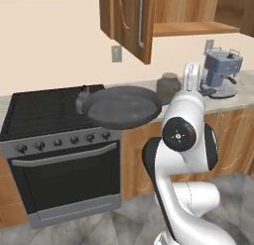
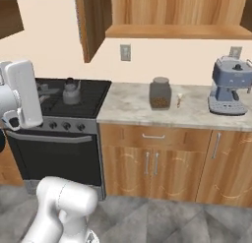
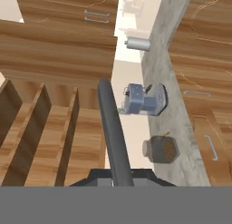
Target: Pick the pan from the cabinet and place it on the stove. Then turn on the stove burner for the pan.
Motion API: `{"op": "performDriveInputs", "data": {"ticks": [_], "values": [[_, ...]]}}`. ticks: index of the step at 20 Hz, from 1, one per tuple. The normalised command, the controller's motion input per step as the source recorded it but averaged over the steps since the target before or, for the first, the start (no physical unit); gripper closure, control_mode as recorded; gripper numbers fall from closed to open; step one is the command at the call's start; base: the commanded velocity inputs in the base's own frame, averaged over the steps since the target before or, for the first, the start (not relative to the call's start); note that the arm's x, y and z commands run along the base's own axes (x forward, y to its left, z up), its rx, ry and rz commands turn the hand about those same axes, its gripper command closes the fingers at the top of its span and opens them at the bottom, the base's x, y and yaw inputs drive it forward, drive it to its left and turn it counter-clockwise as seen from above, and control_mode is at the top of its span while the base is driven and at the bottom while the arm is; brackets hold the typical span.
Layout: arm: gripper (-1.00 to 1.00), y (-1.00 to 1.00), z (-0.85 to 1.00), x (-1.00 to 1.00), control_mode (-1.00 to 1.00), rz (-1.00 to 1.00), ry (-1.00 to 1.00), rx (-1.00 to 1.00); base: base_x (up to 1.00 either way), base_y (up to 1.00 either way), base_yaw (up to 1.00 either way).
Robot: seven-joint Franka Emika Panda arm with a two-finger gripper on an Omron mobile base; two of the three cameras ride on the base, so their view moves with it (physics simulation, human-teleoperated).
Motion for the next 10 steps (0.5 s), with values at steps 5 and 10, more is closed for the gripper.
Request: {"op": "performDriveInputs", "data": {"ticks": [5, 10], "values": [[1.00, 0.00, 0.00, 0.00, 1.00, 0.00, 0.00, 0.00, 0.03, 0.64, -0.06], [1.00, 0.00, 0.00, 0.00, 1.00, 0.00, 0.00, 0.00, 0.25, 0.42, -0.04]]}}
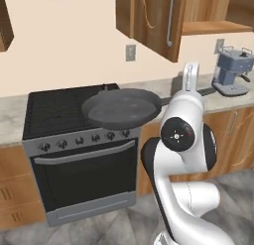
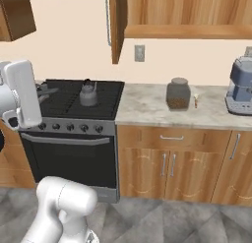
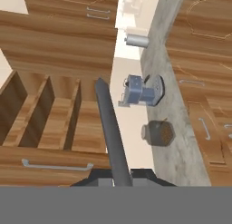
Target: Pick the pan from the cabinet and place it on the stove. Then turn on the stove burner for the pan.
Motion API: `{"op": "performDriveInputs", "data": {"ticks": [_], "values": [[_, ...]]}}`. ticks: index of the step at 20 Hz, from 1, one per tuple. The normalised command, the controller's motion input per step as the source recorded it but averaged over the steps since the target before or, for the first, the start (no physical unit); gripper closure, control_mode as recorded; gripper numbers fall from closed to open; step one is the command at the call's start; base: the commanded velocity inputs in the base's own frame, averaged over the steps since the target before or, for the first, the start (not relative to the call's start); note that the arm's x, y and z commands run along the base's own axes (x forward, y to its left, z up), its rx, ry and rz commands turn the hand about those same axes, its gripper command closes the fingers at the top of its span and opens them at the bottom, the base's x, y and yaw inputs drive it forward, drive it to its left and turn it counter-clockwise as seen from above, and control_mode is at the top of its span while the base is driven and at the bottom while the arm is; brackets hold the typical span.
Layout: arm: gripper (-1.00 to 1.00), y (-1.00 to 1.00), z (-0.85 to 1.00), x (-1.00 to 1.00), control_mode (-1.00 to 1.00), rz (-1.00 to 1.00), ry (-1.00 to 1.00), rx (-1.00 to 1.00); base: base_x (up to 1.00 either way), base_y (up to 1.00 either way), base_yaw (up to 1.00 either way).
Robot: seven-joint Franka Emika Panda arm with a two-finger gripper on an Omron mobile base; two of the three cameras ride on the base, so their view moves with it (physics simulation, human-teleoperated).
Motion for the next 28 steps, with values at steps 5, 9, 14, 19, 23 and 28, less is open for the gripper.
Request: {"op": "performDriveInputs", "data": {"ticks": [5, 9, 14, 19, 23, 28], "values": [[1.00, 0.00, 0.00, 0.00, 1.00, 0.00, 0.00, 0.00, 0.41, 0.23, -0.02], [1.00, 0.00, 0.00, 0.00, 1.00, 0.00, 0.00, 0.00, 0.50, 0.22, 0.00], [1.00, 0.00, 0.00, 0.00, 1.00, 0.00, 0.00, 0.00, 0.48, 0.39, 0.00], [1.00, 0.00, 0.00, 0.00, 1.00, 0.00, 0.00, 0.00, 0.52, 0.21, 0.00], [1.00, 0.00, 0.00, 0.00, 1.00, 0.00, 0.00, 0.00, 0.50, 0.16, 0.00], [1.00, 0.00, 0.00, 0.00, 1.00, 0.00, 0.00, 0.00, 0.49, 0.12, 0.00]]}}
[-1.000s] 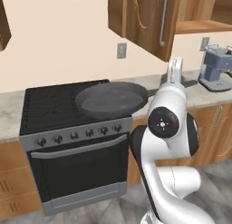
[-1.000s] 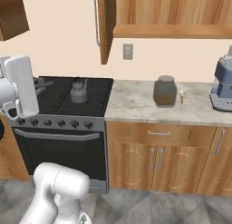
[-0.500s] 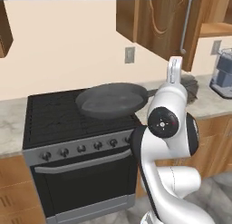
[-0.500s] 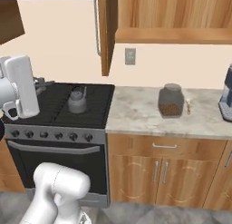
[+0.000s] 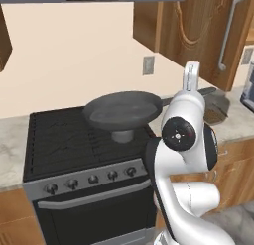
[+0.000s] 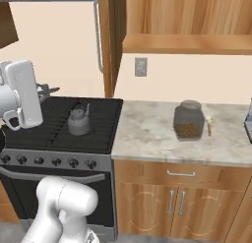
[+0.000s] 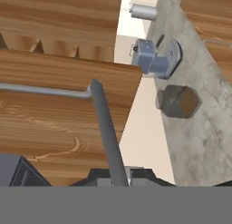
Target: Pick the pan from the cabinet and place it on the stove. Then turn on the stove burner for the pan.
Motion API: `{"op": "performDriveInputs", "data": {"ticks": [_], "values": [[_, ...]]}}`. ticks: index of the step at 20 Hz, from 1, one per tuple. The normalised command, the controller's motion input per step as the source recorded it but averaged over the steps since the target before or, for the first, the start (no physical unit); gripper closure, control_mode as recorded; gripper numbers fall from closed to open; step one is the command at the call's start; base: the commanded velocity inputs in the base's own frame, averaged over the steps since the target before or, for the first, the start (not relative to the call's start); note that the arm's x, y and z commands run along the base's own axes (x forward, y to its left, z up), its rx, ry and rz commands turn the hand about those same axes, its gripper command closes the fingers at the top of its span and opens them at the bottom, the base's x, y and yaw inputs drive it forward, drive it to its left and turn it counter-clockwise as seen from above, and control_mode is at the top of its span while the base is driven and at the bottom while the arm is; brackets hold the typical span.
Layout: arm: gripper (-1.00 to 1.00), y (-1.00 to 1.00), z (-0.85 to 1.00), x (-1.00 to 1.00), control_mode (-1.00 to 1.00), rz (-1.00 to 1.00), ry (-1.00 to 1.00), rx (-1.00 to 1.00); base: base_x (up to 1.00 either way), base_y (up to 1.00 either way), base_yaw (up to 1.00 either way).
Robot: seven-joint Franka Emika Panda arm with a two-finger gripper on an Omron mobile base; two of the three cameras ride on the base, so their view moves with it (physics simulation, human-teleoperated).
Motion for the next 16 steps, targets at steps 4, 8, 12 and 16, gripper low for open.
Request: {"op": "performDriveInputs", "data": {"ticks": [4, 8, 12, 16], "values": [[1.00, 0.00, 0.00, 0.00, 1.00, 0.00, 0.00, 0.00, 0.45, 0.07, 0.00], [1.00, 0.00, 0.00, 0.00, 1.00, 0.00, 0.00, 0.00, 0.44, 0.10, 0.01], [1.00, 0.00, 0.00, 0.00, 1.00, 0.00, 0.00, 0.00, 0.41, 0.25, 0.05], [1.00, 0.00, 0.00, 0.00, 1.00, 0.00, 0.00, 0.00, 0.18, 0.34, 0.17]]}}
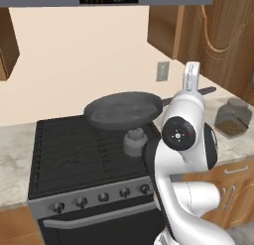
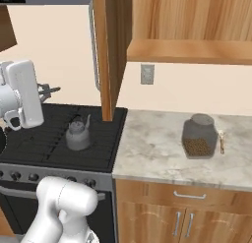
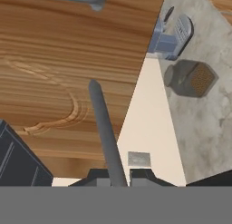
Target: Pick the pan from the cabinet and place it on the stove. Then turn on the stove burner for the pan.
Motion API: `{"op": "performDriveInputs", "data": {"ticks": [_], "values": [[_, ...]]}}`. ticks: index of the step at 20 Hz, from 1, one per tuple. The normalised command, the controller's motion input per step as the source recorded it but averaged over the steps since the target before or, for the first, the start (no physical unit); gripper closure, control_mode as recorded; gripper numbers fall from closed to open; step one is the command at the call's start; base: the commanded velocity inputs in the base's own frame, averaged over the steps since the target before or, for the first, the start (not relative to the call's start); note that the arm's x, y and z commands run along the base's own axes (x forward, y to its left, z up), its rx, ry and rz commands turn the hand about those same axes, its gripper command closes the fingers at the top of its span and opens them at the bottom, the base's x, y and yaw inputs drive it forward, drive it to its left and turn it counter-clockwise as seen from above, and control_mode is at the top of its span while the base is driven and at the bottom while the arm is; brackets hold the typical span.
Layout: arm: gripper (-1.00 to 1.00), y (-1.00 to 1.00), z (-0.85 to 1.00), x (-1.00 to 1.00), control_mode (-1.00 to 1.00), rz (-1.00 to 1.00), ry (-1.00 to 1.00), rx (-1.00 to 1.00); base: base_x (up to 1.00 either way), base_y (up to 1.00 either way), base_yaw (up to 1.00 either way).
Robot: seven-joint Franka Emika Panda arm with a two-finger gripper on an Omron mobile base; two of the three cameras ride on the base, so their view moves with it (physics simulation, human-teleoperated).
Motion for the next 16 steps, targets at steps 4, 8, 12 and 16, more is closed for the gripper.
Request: {"op": "performDriveInputs", "data": {"ticks": [4, 8, 12, 16], "values": [[1.00, 0.00, 0.00, 0.00, 1.00, 0.00, 0.00, 0.00, 0.02, 0.26, 0.23], [1.00, 0.00, 0.00, 0.00, 1.00, 0.00, 0.00, 0.00, 0.29, 0.13, 0.18], [1.00, 0.00, 0.00, 0.00, 1.00, 0.00, 0.00, 0.00, 0.48, 0.00, 0.13], [1.00, 0.00, 0.00, 0.00, 1.00, 0.00, 0.00, 0.00, 0.46, 0.00, 0.12]]}}
